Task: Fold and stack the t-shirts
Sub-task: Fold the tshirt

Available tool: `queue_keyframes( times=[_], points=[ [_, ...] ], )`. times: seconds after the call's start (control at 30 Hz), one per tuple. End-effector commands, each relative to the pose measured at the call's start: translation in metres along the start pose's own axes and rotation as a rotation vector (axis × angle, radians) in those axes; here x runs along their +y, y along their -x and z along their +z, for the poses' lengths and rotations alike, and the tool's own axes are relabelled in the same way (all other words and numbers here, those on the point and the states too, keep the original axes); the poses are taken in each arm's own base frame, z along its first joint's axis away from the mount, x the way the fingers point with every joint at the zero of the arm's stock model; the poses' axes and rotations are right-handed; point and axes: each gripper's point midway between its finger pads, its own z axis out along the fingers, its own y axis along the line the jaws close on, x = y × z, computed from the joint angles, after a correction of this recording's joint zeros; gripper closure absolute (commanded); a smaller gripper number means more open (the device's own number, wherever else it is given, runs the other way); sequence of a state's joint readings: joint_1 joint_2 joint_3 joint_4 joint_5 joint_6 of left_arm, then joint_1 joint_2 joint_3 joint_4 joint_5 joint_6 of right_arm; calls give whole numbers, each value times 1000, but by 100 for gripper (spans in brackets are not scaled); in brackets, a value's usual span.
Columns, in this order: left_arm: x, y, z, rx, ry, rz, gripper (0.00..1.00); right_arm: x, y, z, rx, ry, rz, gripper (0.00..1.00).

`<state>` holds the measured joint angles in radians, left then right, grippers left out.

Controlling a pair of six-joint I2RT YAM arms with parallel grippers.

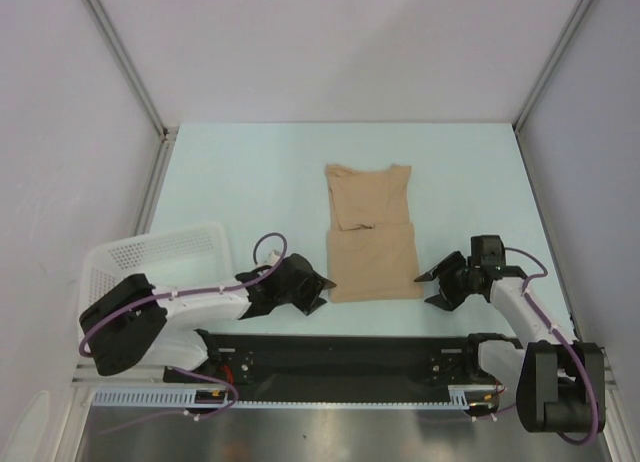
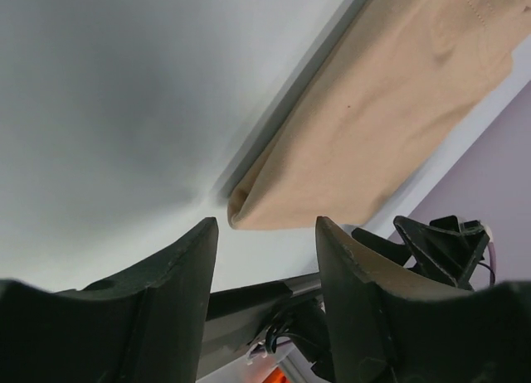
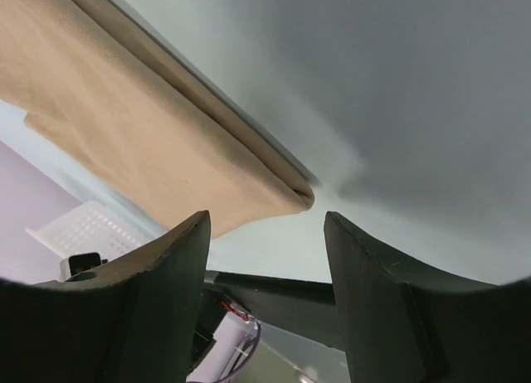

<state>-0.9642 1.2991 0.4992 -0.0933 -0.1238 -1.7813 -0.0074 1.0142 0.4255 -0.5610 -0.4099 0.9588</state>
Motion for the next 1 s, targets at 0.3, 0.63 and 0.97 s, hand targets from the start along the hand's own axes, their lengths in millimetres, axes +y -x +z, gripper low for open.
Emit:
queue_keyframes(
  times=[0.3,0.63,0.97],
  points=[
    [5,-19,16,60,4,-110,46,7,-3,6,12,33,-18,38],
    [18,-20,24,65,38,-136,56,6,-3,9,3,37,-17,39],
    [26,-18,23,68,34,-174,60,-4,-3,16,-26,5,19,48]
  ],
)
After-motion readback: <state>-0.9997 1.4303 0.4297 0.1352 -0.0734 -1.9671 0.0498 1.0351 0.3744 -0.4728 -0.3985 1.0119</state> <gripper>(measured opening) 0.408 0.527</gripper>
